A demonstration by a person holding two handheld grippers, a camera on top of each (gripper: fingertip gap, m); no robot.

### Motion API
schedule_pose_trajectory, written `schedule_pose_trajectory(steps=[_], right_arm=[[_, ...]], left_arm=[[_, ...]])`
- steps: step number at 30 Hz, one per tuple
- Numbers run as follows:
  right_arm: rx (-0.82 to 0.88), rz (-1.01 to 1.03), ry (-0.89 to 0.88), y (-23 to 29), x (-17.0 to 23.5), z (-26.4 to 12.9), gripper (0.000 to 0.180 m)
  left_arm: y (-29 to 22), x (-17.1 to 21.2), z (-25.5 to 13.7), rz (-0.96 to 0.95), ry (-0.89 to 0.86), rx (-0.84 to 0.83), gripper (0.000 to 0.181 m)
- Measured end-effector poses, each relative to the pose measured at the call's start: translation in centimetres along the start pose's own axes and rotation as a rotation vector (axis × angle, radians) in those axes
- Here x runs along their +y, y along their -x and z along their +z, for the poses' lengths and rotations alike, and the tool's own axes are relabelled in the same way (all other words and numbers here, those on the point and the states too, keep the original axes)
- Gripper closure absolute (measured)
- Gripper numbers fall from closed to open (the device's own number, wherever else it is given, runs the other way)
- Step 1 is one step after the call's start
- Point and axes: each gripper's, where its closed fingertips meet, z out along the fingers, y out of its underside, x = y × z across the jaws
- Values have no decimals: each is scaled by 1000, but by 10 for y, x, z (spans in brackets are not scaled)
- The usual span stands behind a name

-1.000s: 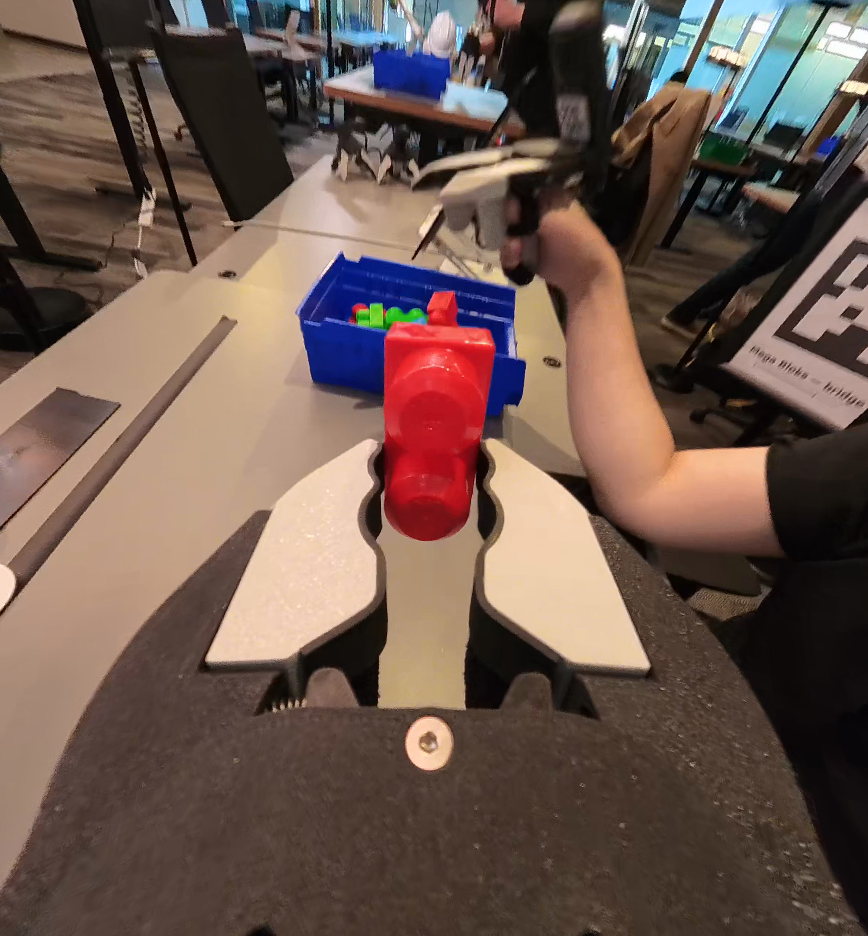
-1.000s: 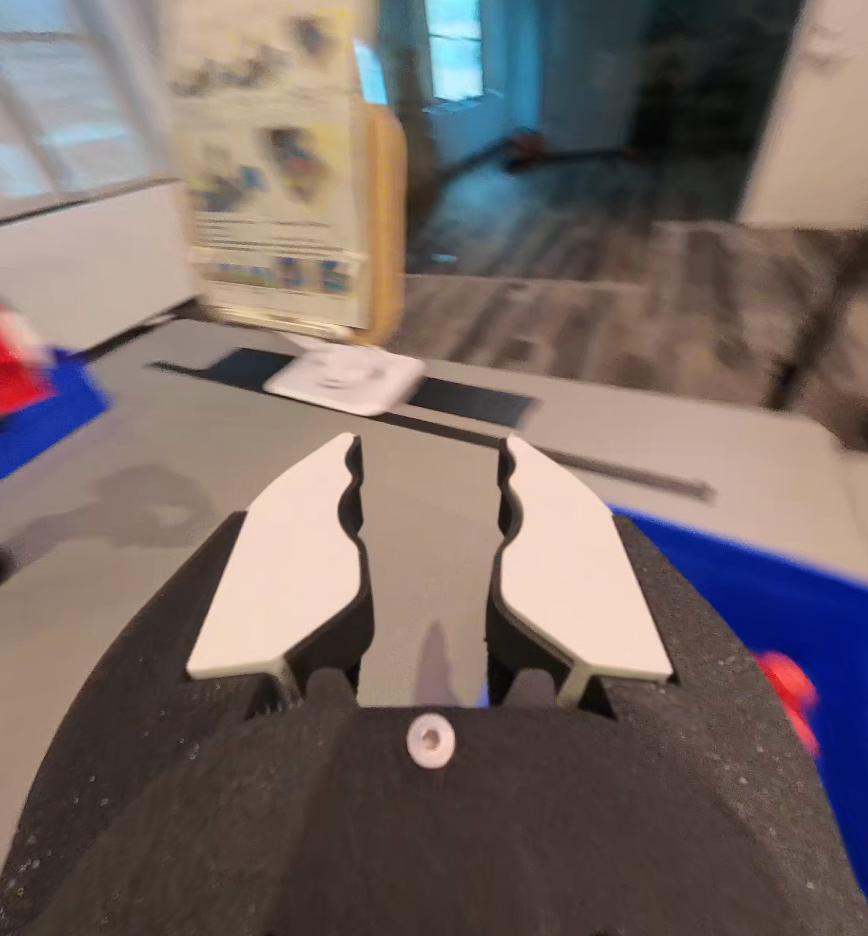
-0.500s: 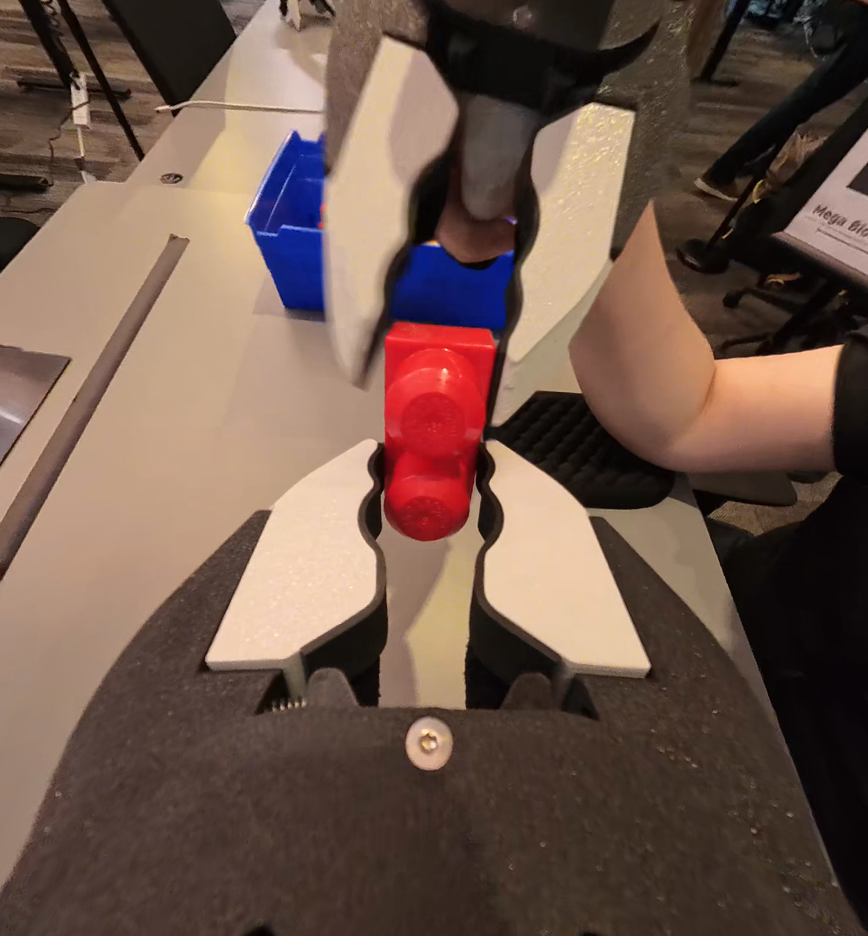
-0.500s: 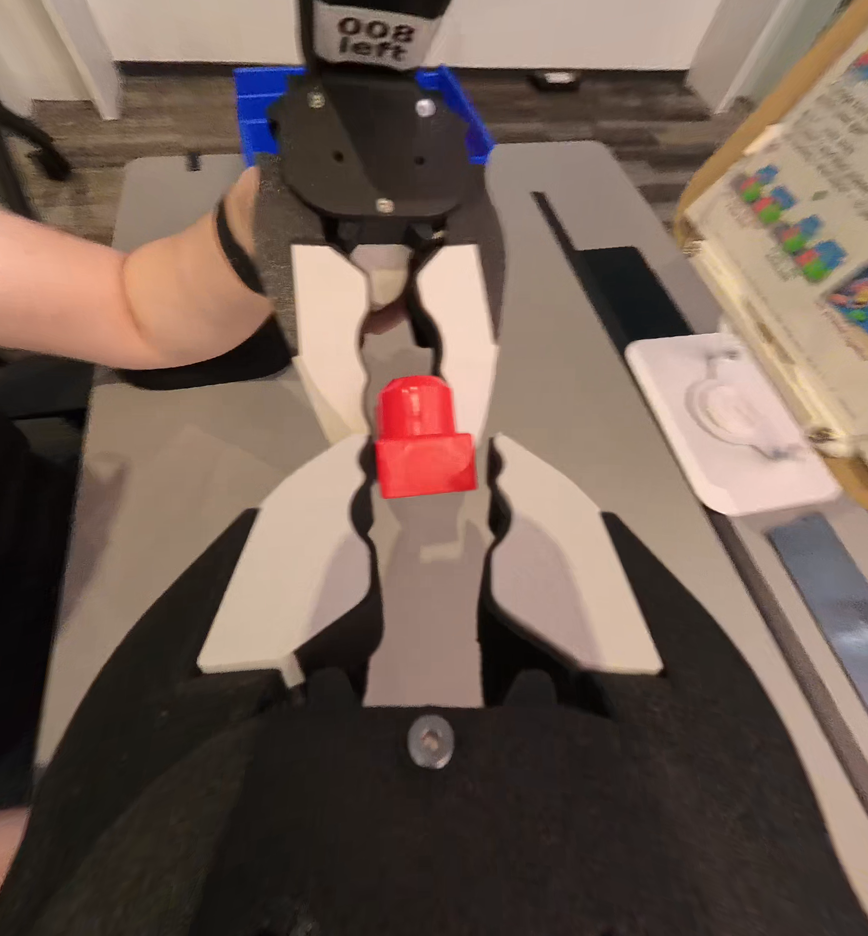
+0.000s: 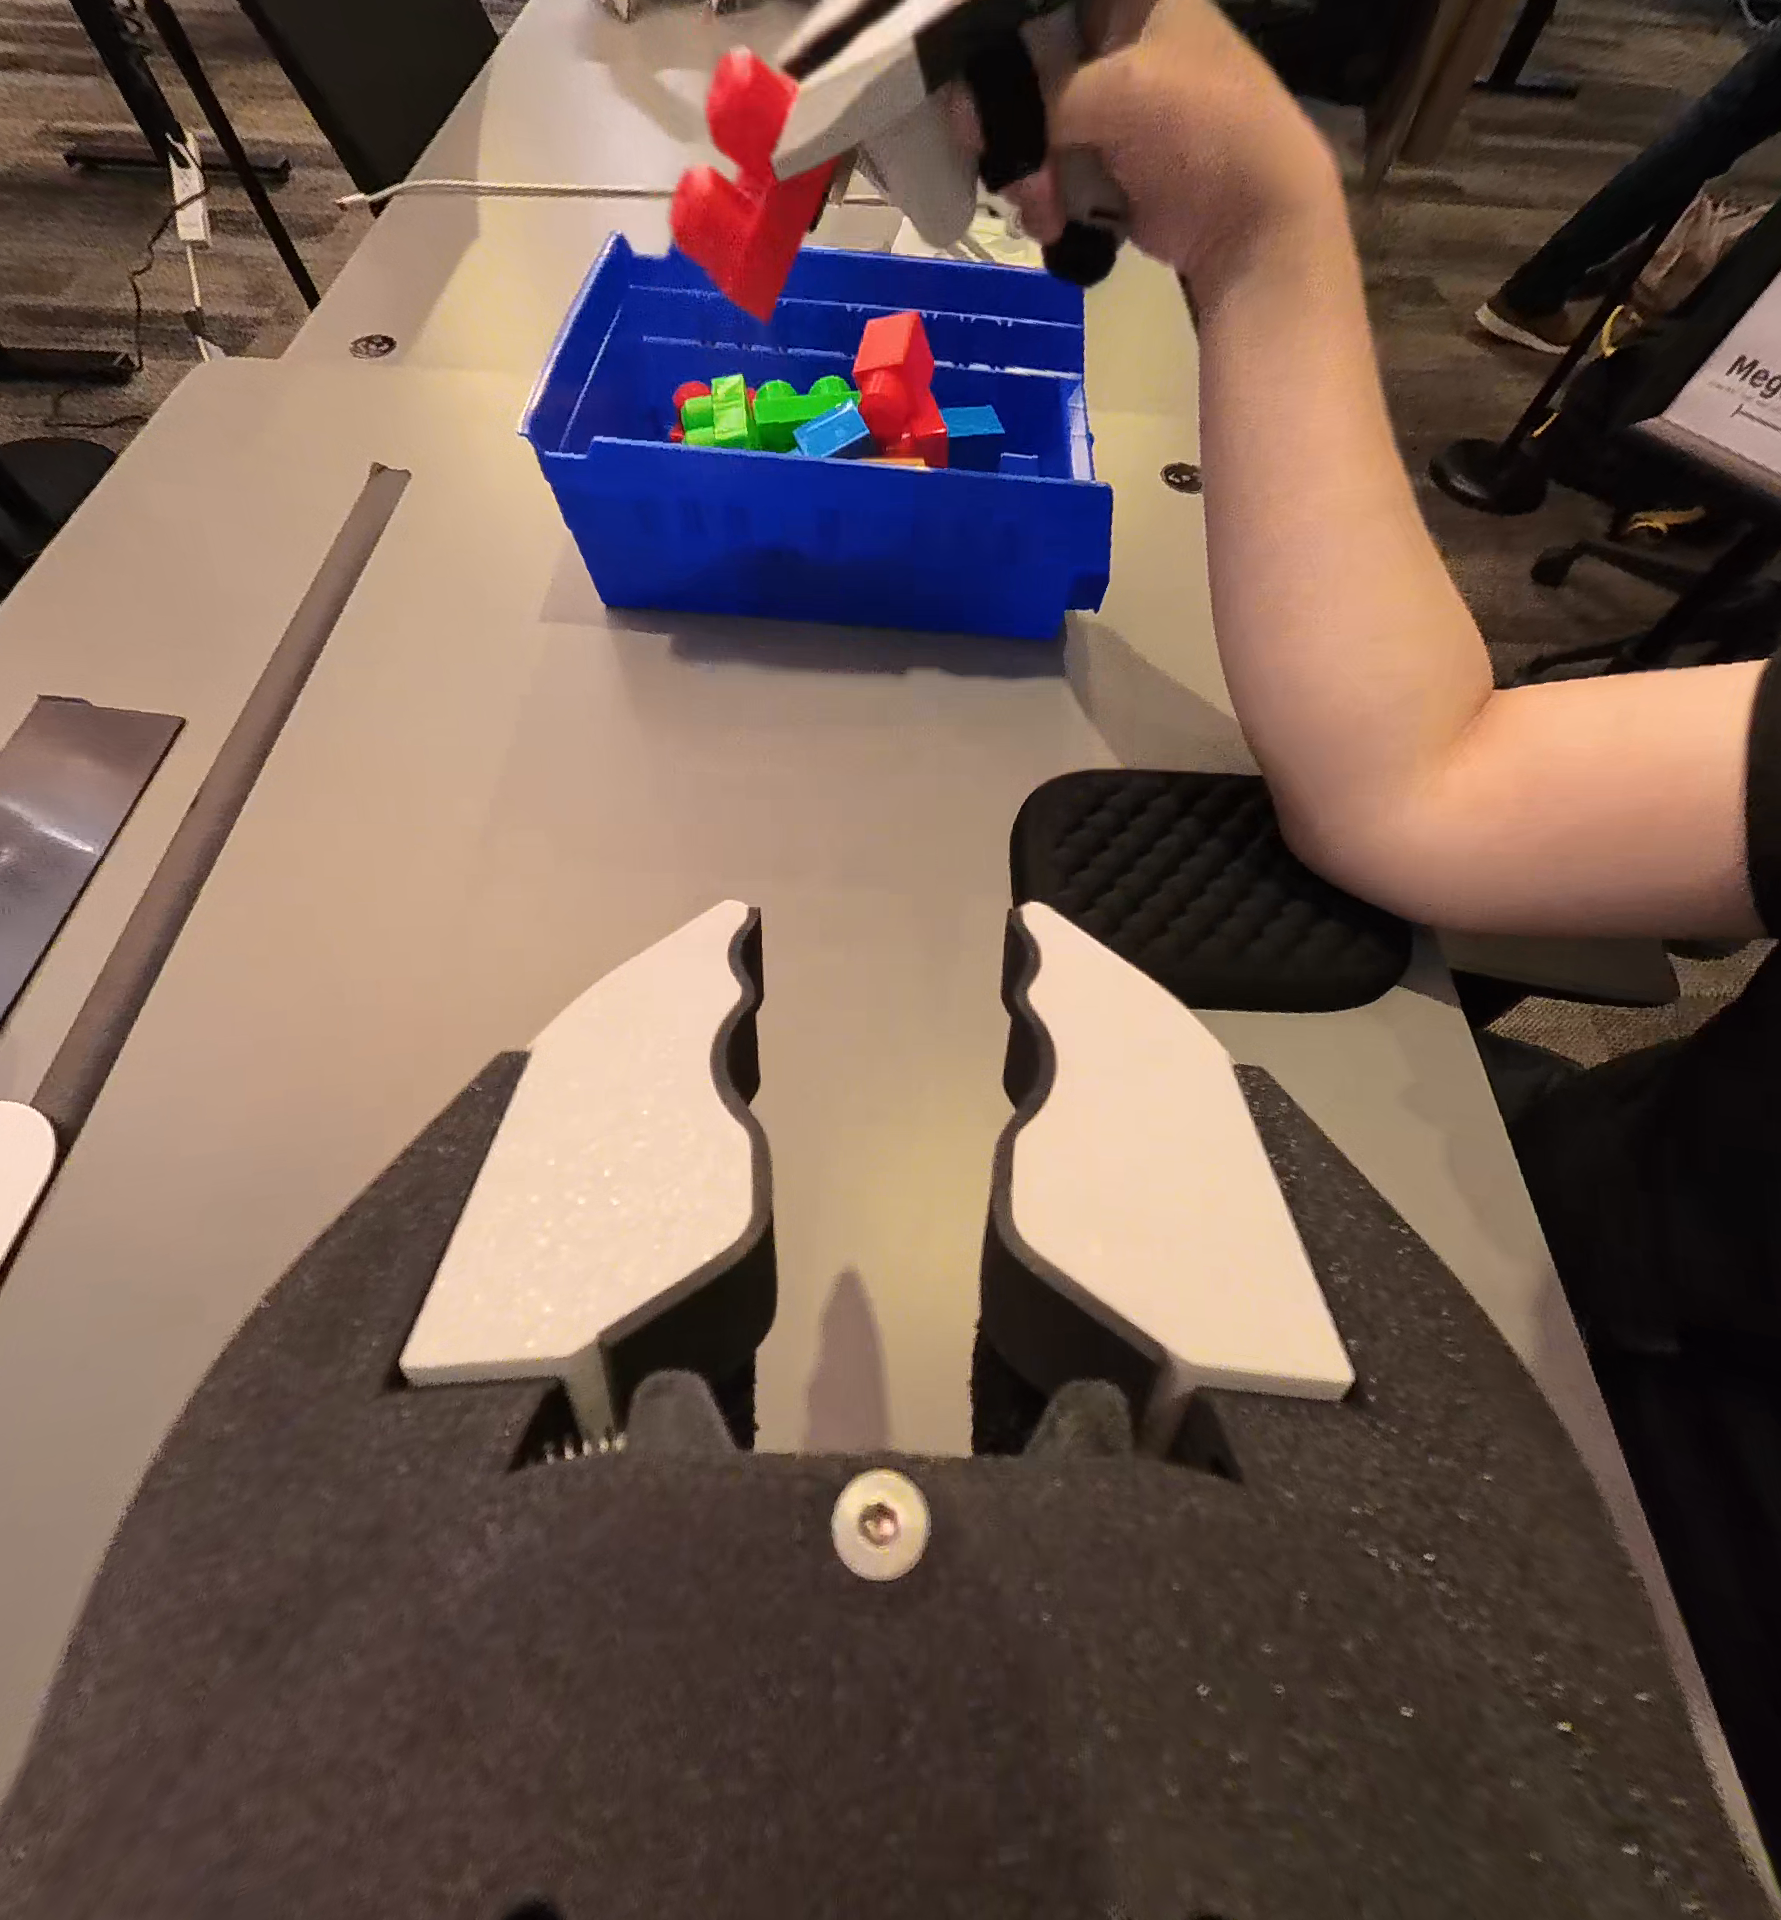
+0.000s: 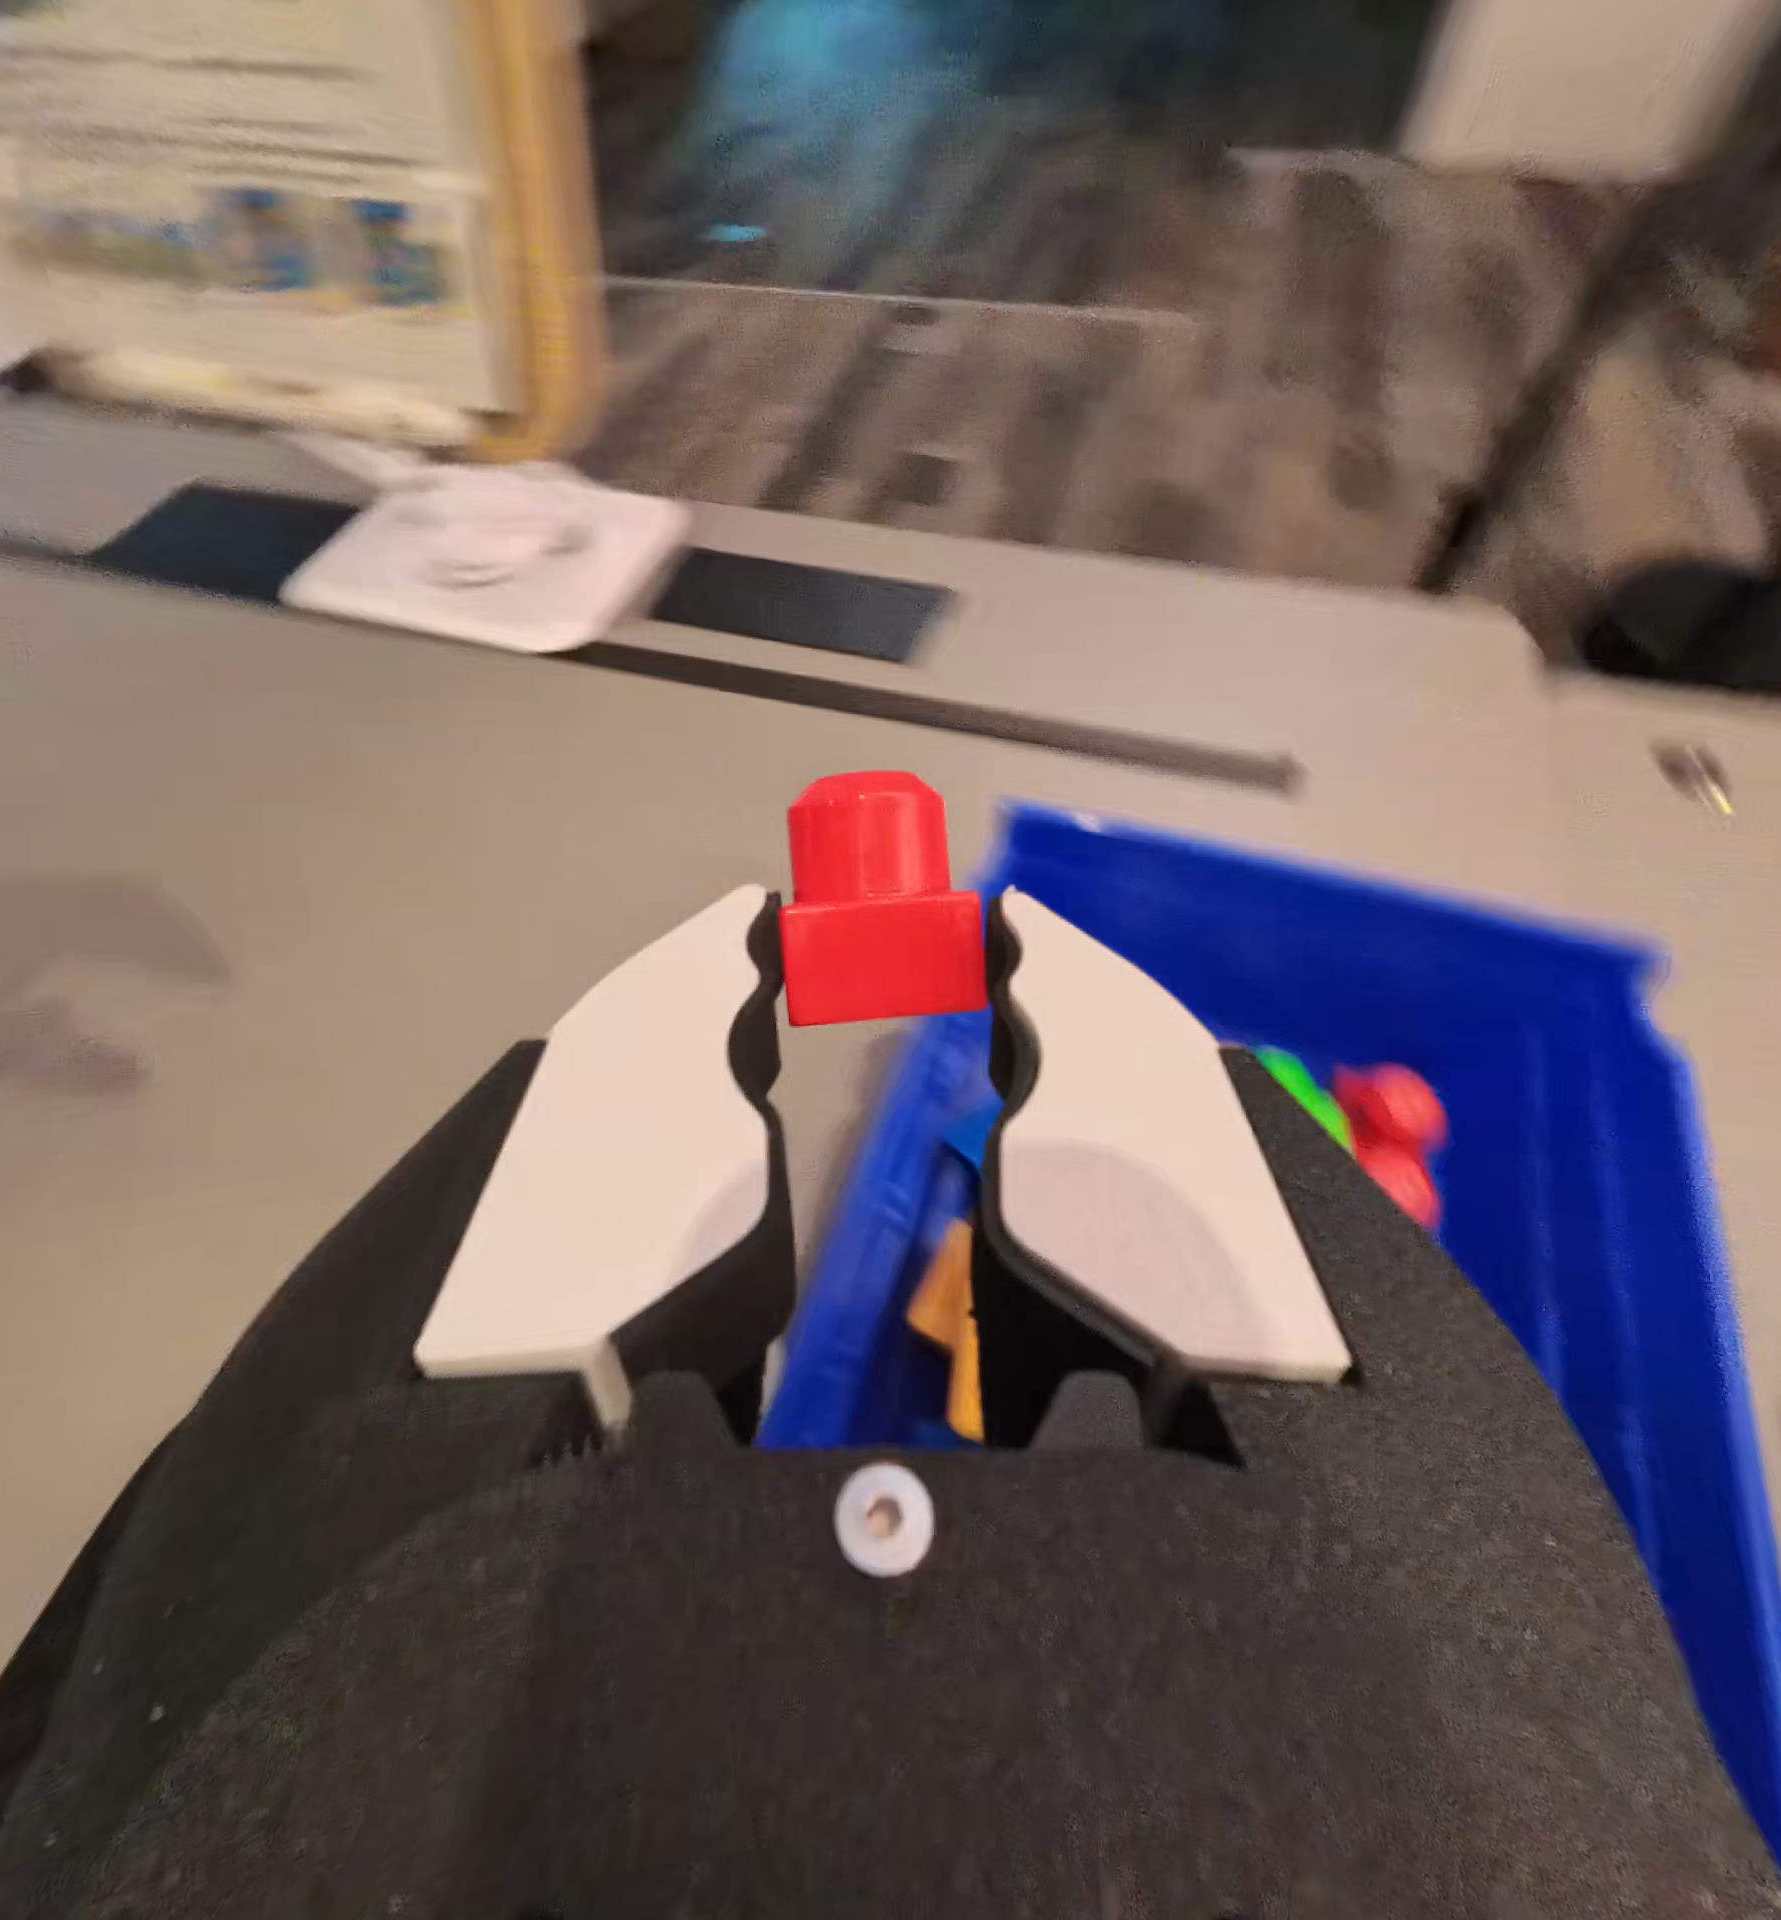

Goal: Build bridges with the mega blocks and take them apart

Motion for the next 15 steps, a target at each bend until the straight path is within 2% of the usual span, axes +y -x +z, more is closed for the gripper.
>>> schedule_pose_trajectory(steps=[2, 4, 7, 8, 10, 15], right_arm=[[79, 164, -26, -49, 30, -5, 143], [107, 275, -35, -75, 54, -5, 143], [235, 298, 83, -98, 82, -2, 143], [267, 296, 96, -101, 83, -2, 135], [288, 300, 48, -100, 69, -4, 126], [203, 211, -186, -65, 5, -22, 126]], left_arm=[[2, 2, 0, -5, 6, -11, 138], [3, 2, 1, -9, 9, -8, 138], [1, 2, 2, -14, 7, 5, 139], [1, 2, 2, -16, 7, 5, 139], [2, 3, 2, -17, 13, -2, 139], [12, -6, -18, -13, -33, -67, 144]])
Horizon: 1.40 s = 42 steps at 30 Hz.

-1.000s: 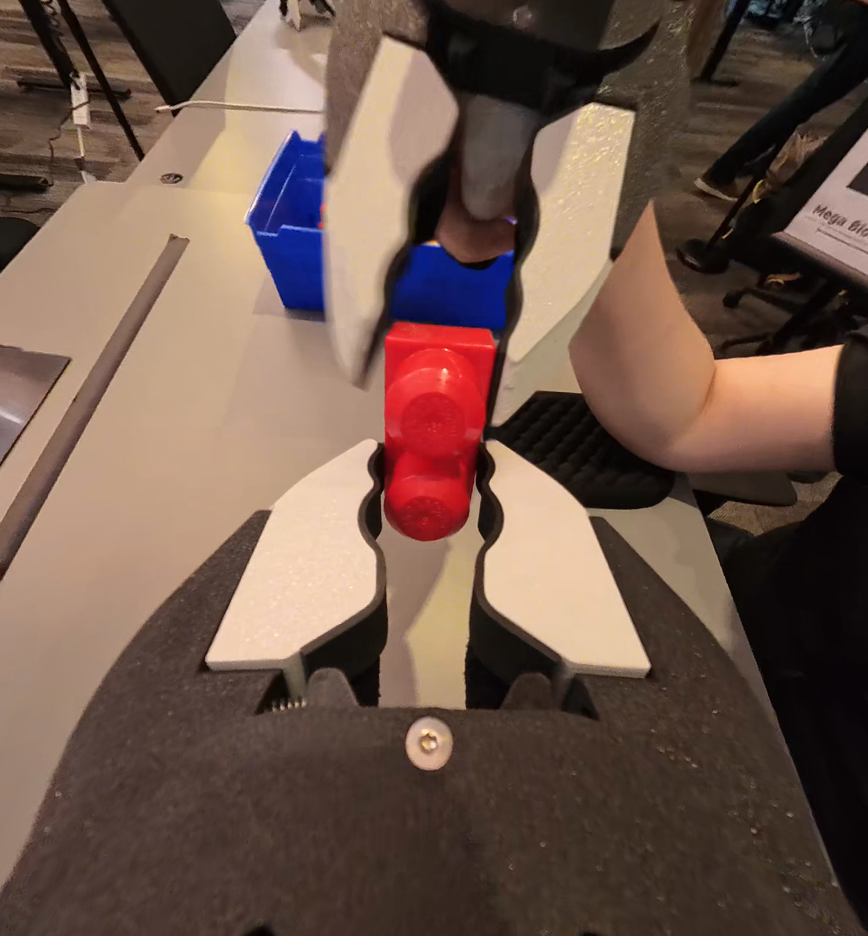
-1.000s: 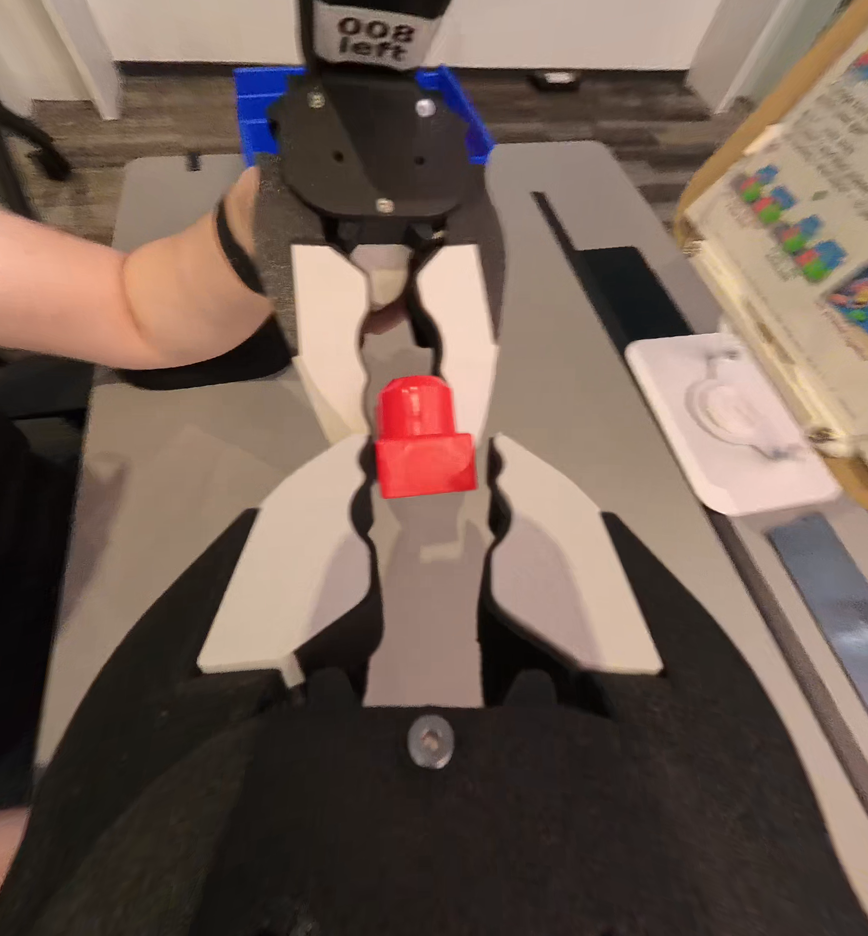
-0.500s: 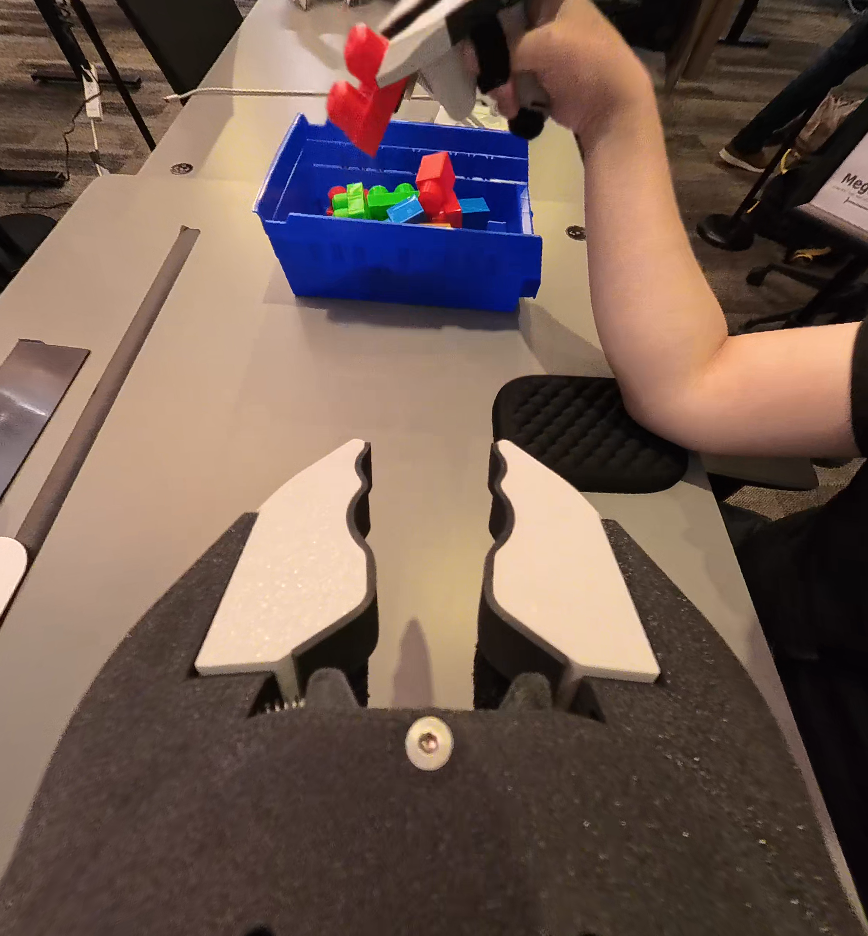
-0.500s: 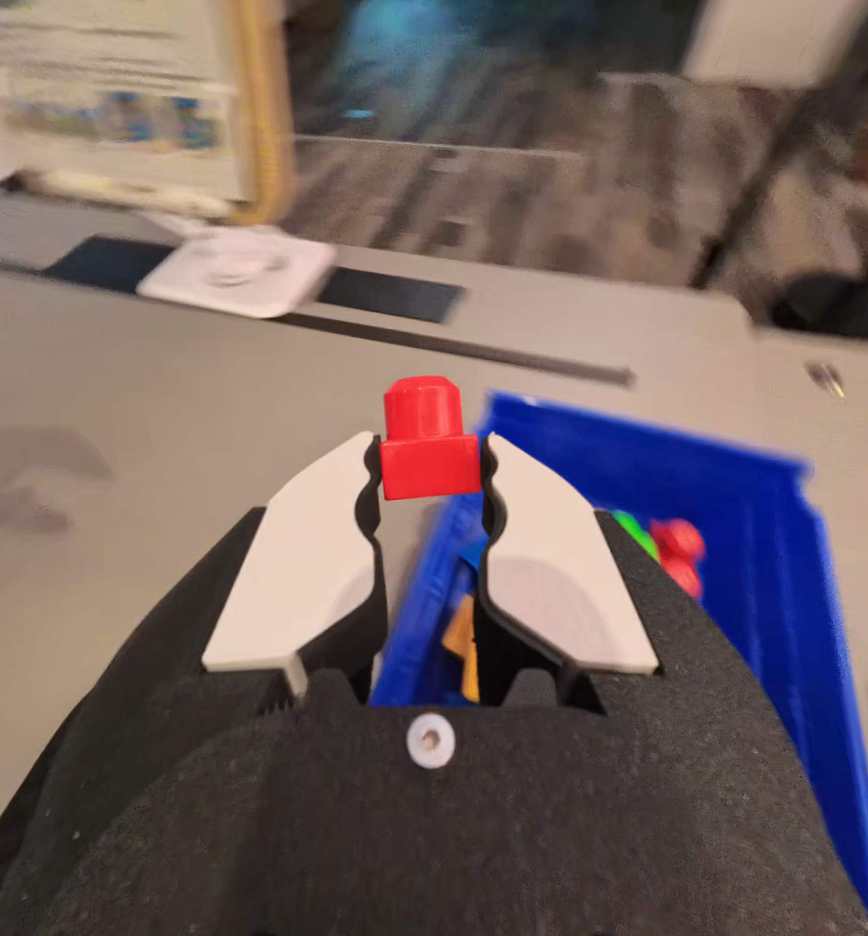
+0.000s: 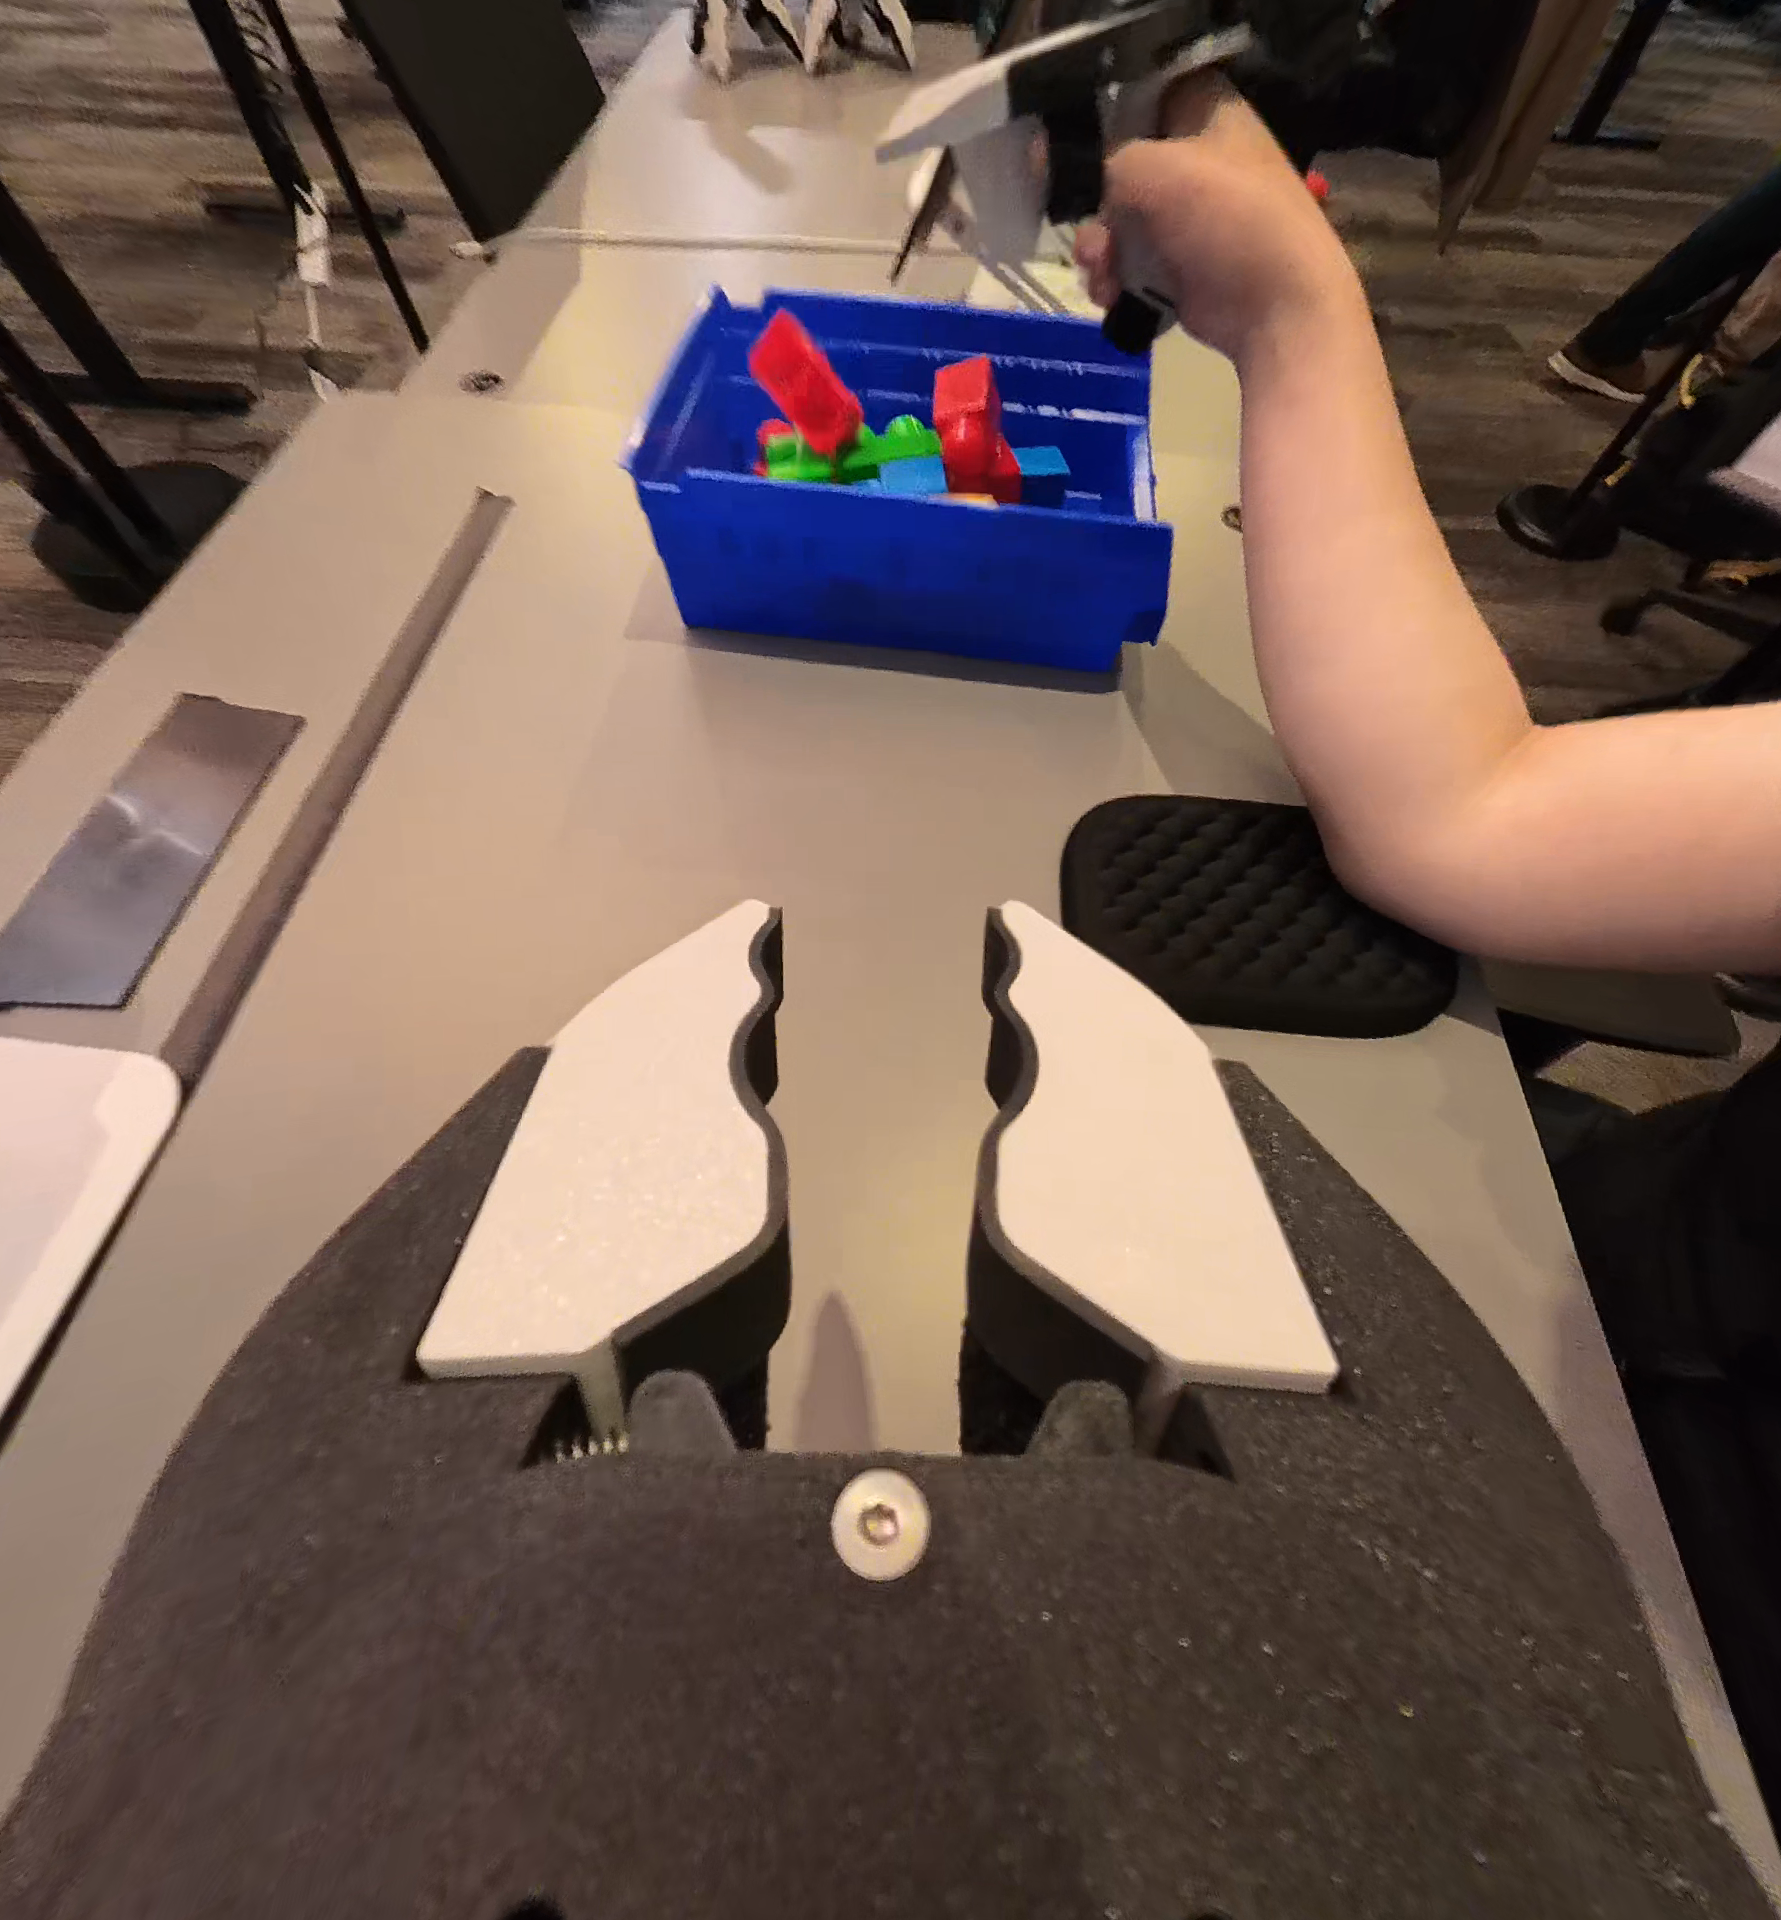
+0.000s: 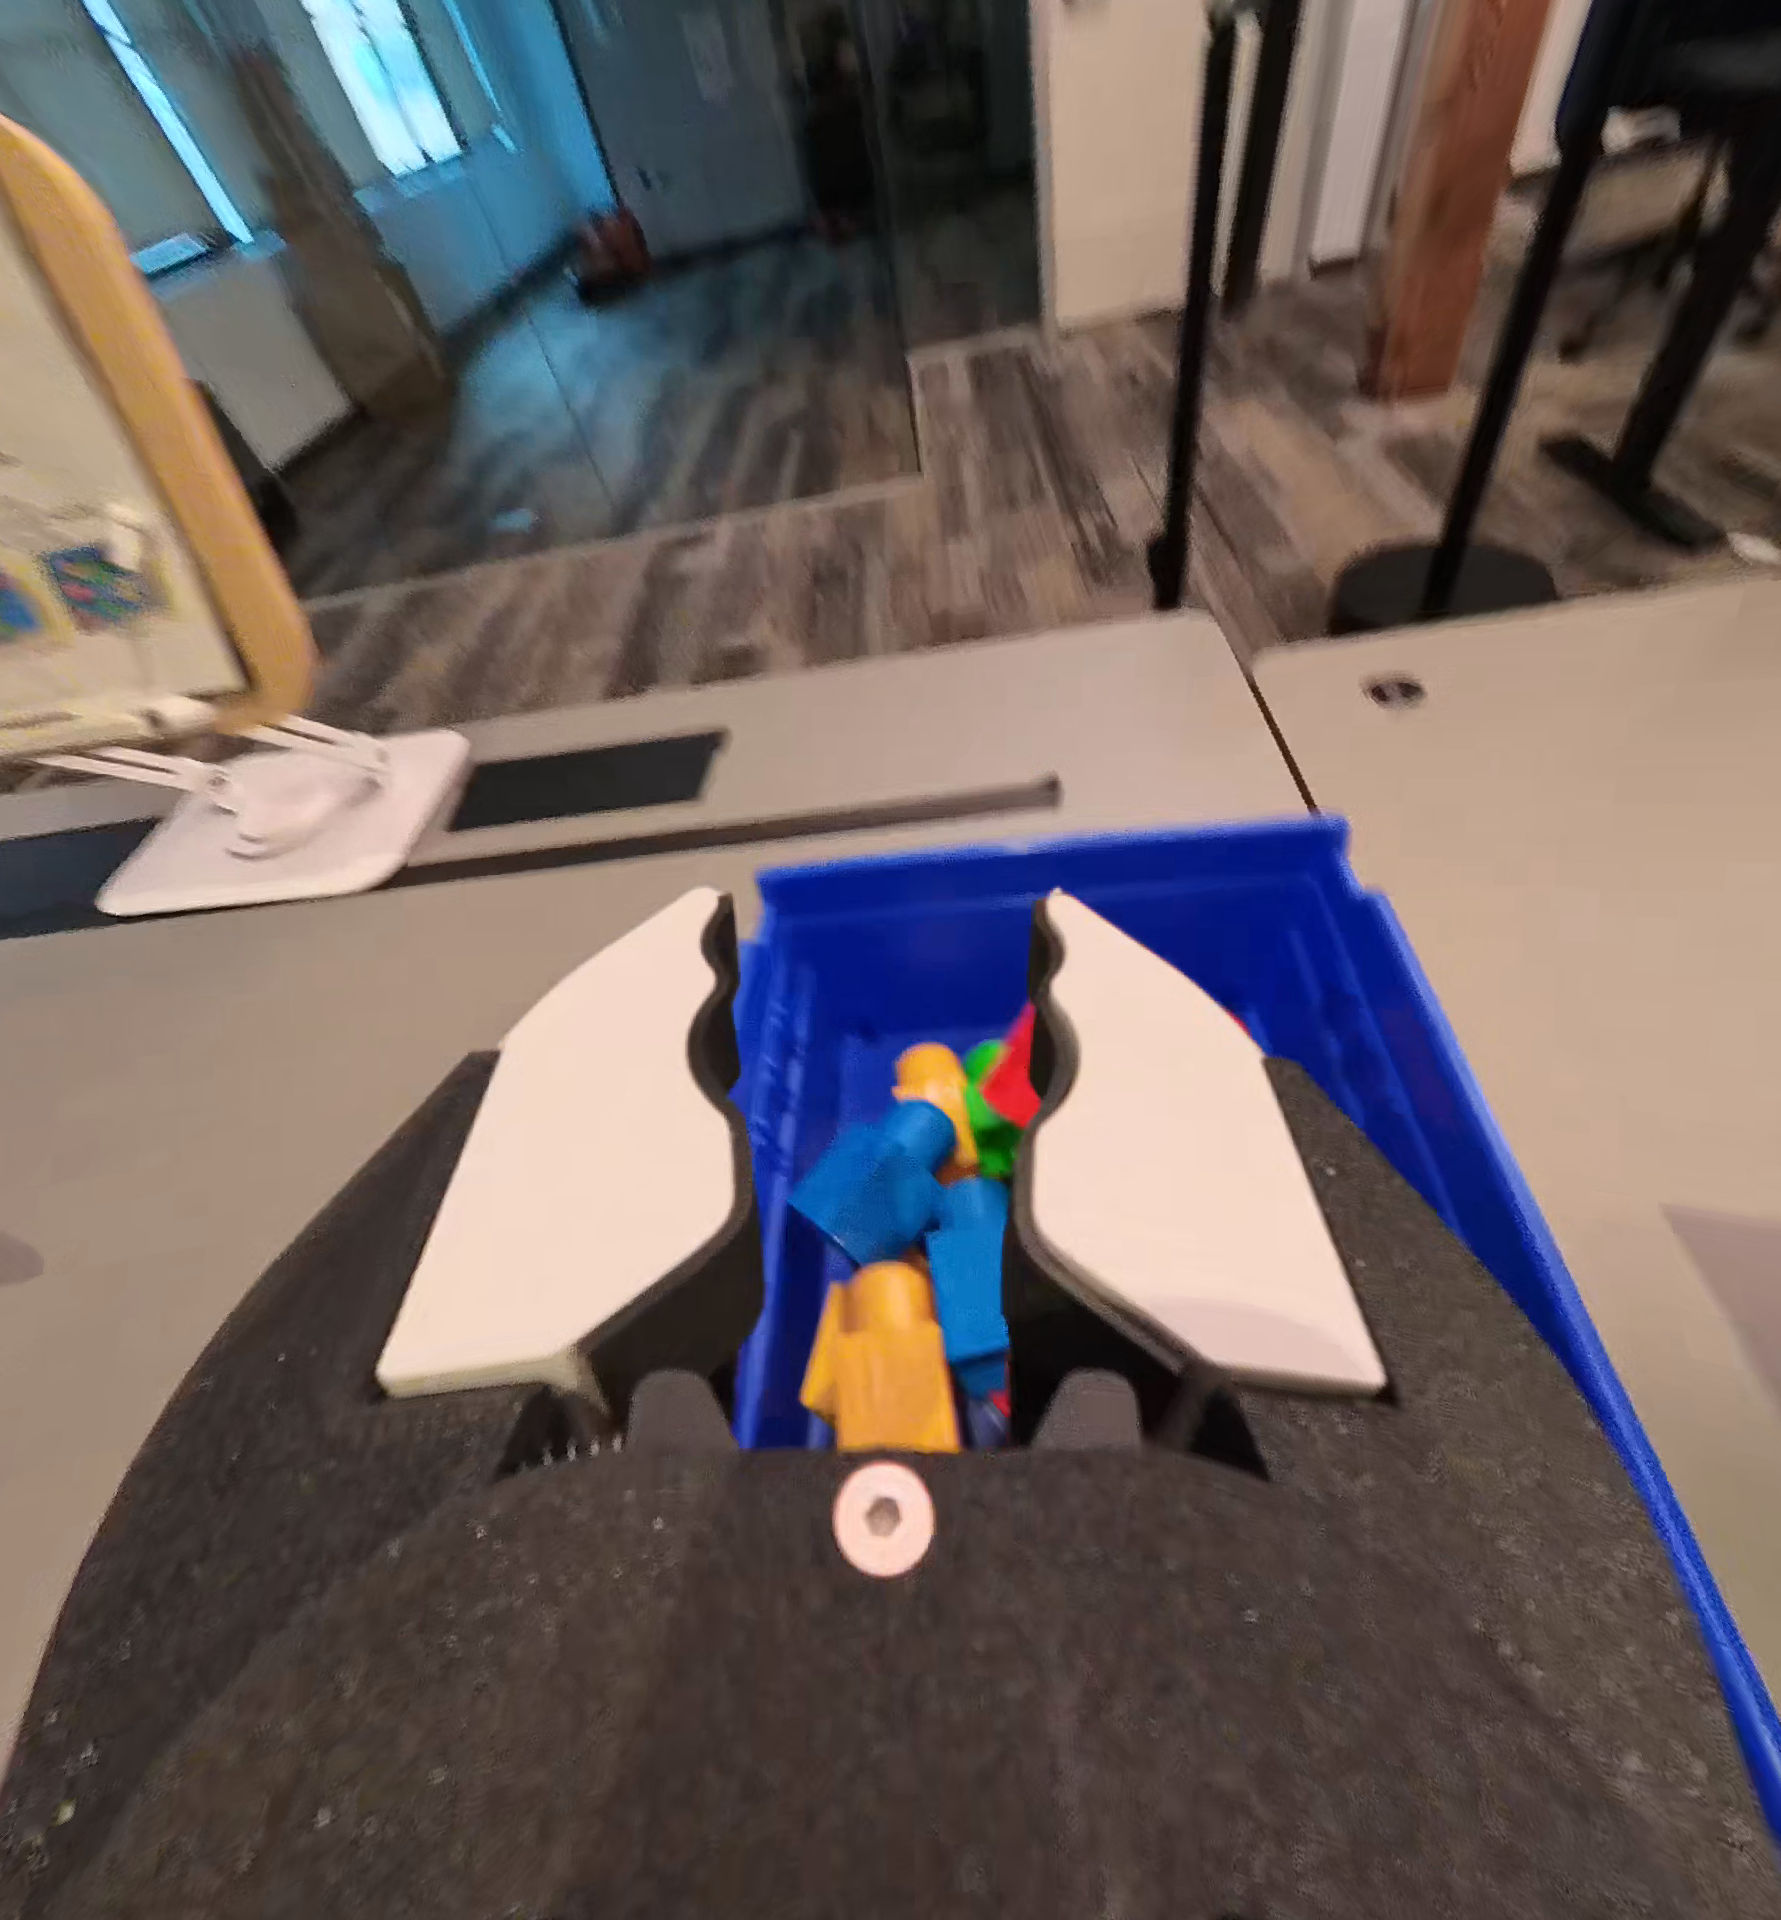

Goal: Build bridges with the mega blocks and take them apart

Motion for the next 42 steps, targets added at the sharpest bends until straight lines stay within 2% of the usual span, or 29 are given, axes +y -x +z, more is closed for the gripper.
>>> schedule_pose_trajectory(steps=[3, 6, 10, 12, 14, 18, 20, 26, 32, 37, 42], right_arm=[[-115, -55, -94, 38, -26, -6, 128], [-170, -109, -110, 61, -35, -3, 129], [-187, -148, -48, 70, -25, 10, 129], [-197, -159, -11, 71, -18, 16, 129], [-207, -169, 20, 72, -13, 20, 129], [-203, -179, 26, 74, -15, 25, 129], [-218, -184, 14, 81, -17, 26, 129], [-207, -281, -21, 86, -23, 19, 129], [-322, -202, -162, 101, -46, -5, 129], [-381, -199, -246, 114, -61, -20, 131], [-470, -158, -306, 127, -71, -28, 134]], left_arm=[[18, -8, -35, -33, -60, -111, 145], [44, -7, -85, -123, -115, -296, 144], [75, 24, -169, -218, -43, -560, 141], [93, 60, -217, -282, 76, -699, 141], [108, 107, -261, -305, 244, -772, 141], [124, 204, -331, -256, 600, -800, 136], [127, 241, -351, -193, 758, -782, 132], [140, 302, -362, -97, 1017, -662, 120], [159, 328, -360, 21, 1117, -576, 120], [167, 339, -359, 32, 1143, -484, 118], [172, 369, -362, 15, 1207, -413, 120]])
